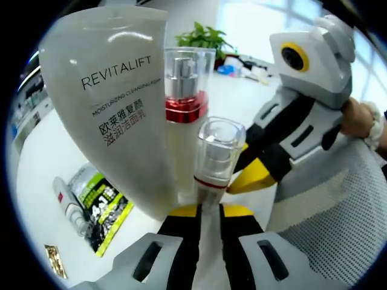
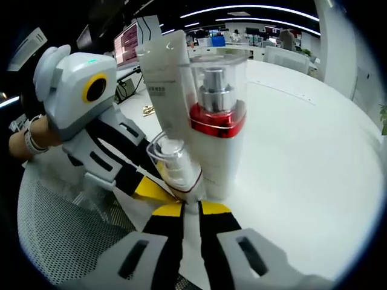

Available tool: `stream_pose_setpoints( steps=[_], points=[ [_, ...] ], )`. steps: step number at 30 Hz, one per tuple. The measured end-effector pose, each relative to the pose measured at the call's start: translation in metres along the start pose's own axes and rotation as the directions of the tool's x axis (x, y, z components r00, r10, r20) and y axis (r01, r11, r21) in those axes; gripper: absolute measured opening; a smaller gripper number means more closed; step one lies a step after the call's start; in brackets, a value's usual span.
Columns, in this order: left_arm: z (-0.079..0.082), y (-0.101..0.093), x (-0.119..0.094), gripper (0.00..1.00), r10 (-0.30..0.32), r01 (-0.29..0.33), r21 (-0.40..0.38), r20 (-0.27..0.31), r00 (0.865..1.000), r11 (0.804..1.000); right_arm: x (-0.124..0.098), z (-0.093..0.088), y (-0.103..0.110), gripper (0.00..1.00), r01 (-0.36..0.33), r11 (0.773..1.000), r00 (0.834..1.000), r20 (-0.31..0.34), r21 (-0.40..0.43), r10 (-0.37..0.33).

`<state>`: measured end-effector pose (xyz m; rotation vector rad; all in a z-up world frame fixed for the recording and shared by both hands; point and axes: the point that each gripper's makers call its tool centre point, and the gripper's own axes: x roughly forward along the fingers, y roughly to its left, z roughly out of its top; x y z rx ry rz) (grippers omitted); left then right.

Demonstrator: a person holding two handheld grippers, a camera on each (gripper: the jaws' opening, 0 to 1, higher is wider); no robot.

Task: Arrange the skincare products in the storage area until every visible bottle or jar stands upright without overlapping.

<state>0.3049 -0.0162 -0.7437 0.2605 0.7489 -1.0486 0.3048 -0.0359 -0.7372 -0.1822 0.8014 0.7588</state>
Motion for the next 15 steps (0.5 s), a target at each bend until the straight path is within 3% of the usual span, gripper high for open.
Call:
stream_pose_setpoints(
  steps=[15],
  points=[
    [-0.0004,0.0042,0.0002,0.07,0.018,-0.018,-0.001,0.000,1.000,1.000,0.0007,0.0014,-0.0035,0.08,0.008,1.000,1.000,0.005,0.000,-0.008]
  ],
)
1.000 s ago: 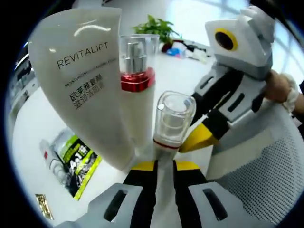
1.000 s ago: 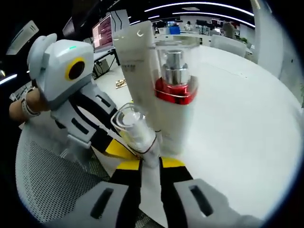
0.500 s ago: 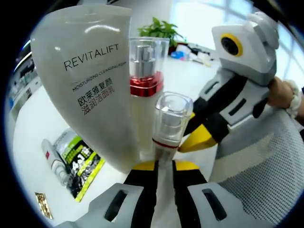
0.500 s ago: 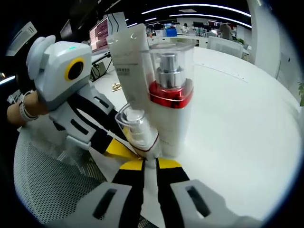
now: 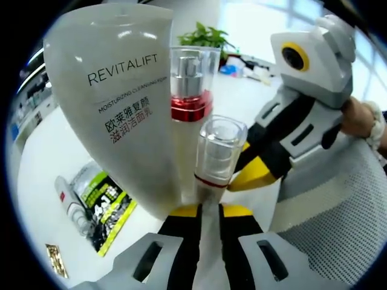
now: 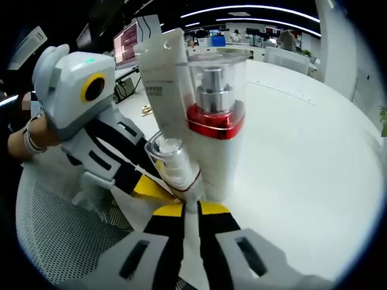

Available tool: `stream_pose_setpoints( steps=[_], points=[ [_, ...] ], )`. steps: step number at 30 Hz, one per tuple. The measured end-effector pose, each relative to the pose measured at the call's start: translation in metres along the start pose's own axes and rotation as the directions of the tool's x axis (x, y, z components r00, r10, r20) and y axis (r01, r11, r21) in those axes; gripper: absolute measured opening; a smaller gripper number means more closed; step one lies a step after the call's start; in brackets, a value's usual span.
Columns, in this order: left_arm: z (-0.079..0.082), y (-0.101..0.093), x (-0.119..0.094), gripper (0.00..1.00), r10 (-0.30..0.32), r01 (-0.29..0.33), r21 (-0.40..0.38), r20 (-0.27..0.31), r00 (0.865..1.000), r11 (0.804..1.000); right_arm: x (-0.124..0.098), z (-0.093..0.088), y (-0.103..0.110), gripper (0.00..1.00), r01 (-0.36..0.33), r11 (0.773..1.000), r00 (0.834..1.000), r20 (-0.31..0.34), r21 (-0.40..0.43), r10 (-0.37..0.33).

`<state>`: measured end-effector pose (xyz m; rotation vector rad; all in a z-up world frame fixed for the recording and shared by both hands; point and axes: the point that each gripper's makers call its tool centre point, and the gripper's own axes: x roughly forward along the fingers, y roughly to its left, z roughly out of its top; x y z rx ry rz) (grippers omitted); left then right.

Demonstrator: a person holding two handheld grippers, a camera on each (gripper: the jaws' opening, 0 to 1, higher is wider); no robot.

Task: Arrange the skincare products in the storage area until every visible bottle or jar stands upright without overlapping.

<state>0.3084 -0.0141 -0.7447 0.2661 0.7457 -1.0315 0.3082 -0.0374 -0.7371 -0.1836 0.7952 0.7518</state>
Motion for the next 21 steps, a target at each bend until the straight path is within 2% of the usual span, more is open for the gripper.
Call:
stream_pose_setpoints(
  steps=[13,16,21],
  points=[
    [-0.003,0.004,0.001,0.06,0.029,-0.029,0.006,-0.004,1.000,1.000,-0.001,0.002,-0.003,0.09,0.018,1.000,1.000,0.007,-0.020,-0.017],
    [-0.003,0.006,-0.001,0.06,0.034,-0.034,0.005,-0.003,0.999,0.999,-0.001,0.002,-0.004,0.12,0.022,0.999,1.000,0.008,-0.028,-0.022],
    [-0.002,0.008,-0.010,0.07,0.048,-0.048,0.009,0.005,0.999,0.999,-0.003,0.003,-0.003,0.12,0.027,0.999,1.000,0.011,-0.040,-0.026]
  ],
)
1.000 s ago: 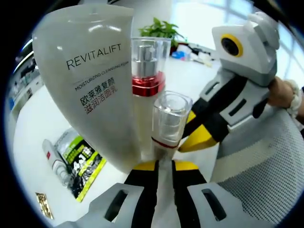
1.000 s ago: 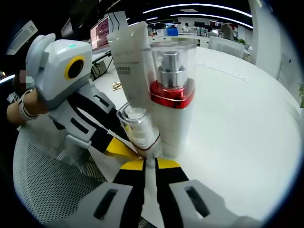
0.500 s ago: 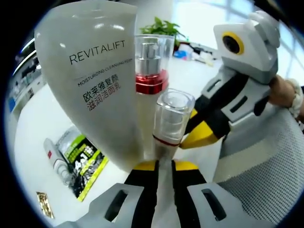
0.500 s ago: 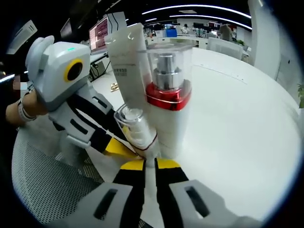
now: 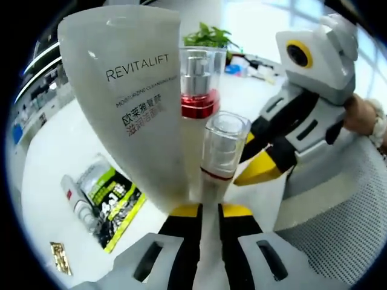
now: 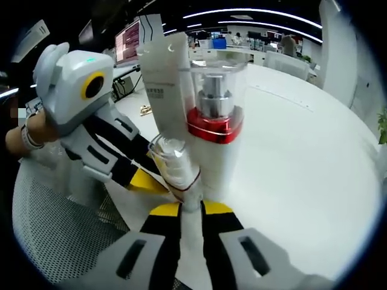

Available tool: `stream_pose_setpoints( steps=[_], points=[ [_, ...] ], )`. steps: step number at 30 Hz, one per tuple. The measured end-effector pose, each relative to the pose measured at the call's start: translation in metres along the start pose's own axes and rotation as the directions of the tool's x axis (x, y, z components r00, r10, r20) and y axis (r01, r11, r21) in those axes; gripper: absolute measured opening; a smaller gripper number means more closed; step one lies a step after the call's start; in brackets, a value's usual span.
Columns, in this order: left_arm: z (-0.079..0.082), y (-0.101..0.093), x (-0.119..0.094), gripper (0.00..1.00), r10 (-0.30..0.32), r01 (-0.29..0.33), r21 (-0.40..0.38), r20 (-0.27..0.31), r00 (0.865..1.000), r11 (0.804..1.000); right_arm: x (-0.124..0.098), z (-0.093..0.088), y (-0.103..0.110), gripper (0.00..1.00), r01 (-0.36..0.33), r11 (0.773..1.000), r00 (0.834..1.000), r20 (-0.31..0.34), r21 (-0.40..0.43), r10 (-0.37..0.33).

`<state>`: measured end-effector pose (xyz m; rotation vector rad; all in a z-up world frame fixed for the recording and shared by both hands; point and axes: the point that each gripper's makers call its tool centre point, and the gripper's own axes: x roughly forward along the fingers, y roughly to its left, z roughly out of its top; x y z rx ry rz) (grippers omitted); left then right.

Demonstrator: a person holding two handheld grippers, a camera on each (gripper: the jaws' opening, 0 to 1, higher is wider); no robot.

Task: Arrange the skincare products in the storage area until every visible bottle or jar stands upright without overlapping.

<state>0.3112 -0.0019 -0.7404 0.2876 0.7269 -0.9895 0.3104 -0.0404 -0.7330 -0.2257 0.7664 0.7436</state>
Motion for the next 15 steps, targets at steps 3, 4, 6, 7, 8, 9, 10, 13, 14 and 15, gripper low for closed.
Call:
stream_pose_setpoints(
  steps=[3,4,6,7,8,9,10,13,14,15],
  points=[
    [0.001,0.001,-0.006,0.09,0.009,-0.009,-0.001,0.009,1.000,1.000,-0.003,0.001,0.000,0.14,0.004,1.000,1.000,0.005,-0.001,-0.004],
    [0.001,0.001,-0.008,0.09,0.010,-0.010,-0.001,0.010,1.000,1.000,-0.004,0.001,0.001,0.14,0.004,1.000,1.000,0.008,0.000,-0.004],
    [0.001,0.002,-0.013,0.12,0.019,-0.019,0.003,0.017,1.000,1.000,-0.007,0.002,0.002,0.16,0.003,1.000,1.000,0.018,0.004,-0.003],
    [0.001,0.003,-0.016,0.13,0.027,-0.027,0.003,0.020,0.999,1.000,-0.008,0.002,0.002,0.17,0.004,1.000,1.000,0.024,0.007,-0.005],
    [0.001,0.003,-0.019,0.14,0.032,-0.032,0.002,0.024,0.999,0.999,-0.009,0.002,0.001,0.18,0.006,1.000,1.000,0.027,0.010,-0.006],
    [0.002,0.004,-0.022,0.15,0.040,-0.040,0.001,0.032,0.999,0.999,-0.011,0.003,0.001,0.19,0.007,1.000,0.999,0.033,0.019,-0.007],
    [0.003,0.006,-0.025,0.16,0.048,-0.048,-0.002,0.040,0.998,0.999,-0.012,0.004,0.001,0.20,0.006,1.000,0.999,0.041,0.031,-0.007],
    [0.006,0.012,-0.036,0.20,0.080,-0.079,-0.012,0.065,0.995,0.997,-0.018,0.007,0.001,0.26,0.004,0.999,0.998,0.063,0.051,-0.007],
    [0.007,0.014,-0.038,0.23,0.090,-0.089,-0.011,0.071,0.993,0.996,-0.020,0.007,0.002,0.29,0.005,0.999,0.998,0.067,0.051,-0.008],
    [0.007,0.015,-0.041,0.25,0.099,-0.098,-0.012,0.074,0.992,0.995,-0.021,0.007,0.003,0.30,0.007,0.999,0.998,0.070,0.051,-0.010]
  ],
)
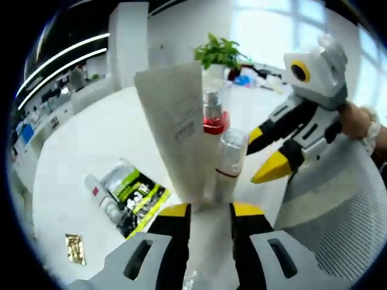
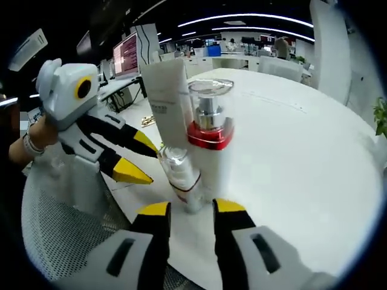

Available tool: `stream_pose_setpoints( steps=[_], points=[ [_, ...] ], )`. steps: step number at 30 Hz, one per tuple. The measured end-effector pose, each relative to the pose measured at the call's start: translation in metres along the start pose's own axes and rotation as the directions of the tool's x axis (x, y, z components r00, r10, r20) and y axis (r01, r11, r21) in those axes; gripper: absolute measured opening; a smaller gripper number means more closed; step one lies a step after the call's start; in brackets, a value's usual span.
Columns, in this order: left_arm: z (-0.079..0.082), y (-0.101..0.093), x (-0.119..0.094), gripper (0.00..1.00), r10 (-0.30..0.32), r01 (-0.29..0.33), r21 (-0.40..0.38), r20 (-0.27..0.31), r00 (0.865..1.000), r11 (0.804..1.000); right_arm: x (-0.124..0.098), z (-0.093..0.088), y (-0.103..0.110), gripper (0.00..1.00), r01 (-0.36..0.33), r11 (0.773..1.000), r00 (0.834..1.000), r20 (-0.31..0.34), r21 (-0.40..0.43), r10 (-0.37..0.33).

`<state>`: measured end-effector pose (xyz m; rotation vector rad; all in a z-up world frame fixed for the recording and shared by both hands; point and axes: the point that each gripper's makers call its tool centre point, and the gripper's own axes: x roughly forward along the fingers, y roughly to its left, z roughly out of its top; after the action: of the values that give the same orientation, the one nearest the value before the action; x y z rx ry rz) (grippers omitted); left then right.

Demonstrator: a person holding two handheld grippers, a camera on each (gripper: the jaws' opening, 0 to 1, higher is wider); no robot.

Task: Arrange the skincare products in the storage area until every visible bottle or jar stands upright without overlapping.

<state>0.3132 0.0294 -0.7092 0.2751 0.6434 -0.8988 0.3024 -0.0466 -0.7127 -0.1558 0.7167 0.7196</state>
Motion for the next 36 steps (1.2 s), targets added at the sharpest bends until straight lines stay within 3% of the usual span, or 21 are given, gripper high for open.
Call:
stream_pose_setpoints(
  steps=[8,14,16,20,28,36],
  points=[
    [0.008,0.007,-0.019,0.45,0.032,-0.031,-0.016,0.052,0.998,0.999,-0.014,0.007,0.003,0.50,0.023,1.000,0.999,0.034,-0.003,-0.023],
    [0.014,0.015,-0.032,0.57,0.084,-0.083,-0.010,0.073,0.994,0.996,-0.024,0.014,0.008,0.57,0.025,0.999,0.999,0.044,-0.029,-0.024],
    [0.016,0.017,-0.035,0.62,0.091,-0.090,-0.021,0.077,0.993,0.996,-0.026,0.016,0.008,0.64,0.033,0.999,0.998,0.047,-0.037,-0.031],
    [0.018,0.024,-0.045,0.67,0.131,-0.128,-0.041,0.085,0.988,0.991,-0.032,0.021,0.009,0.71,0.034,0.998,0.998,0.056,-0.051,-0.031],
    [0.018,0.038,-0.064,0.89,0.213,-0.205,-0.086,0.098,0.972,0.975,-0.040,0.027,0.010,0.85,0.027,0.996,0.998,0.053,-0.082,-0.023],
    [0.011,0.040,-0.076,0.96,0.270,-0.260,-0.108,0.089,0.959,0.960,-0.043,0.030,0.013,0.94,-0.004,0.992,0.998,0.063,-0.123,0.012]
  ],
)
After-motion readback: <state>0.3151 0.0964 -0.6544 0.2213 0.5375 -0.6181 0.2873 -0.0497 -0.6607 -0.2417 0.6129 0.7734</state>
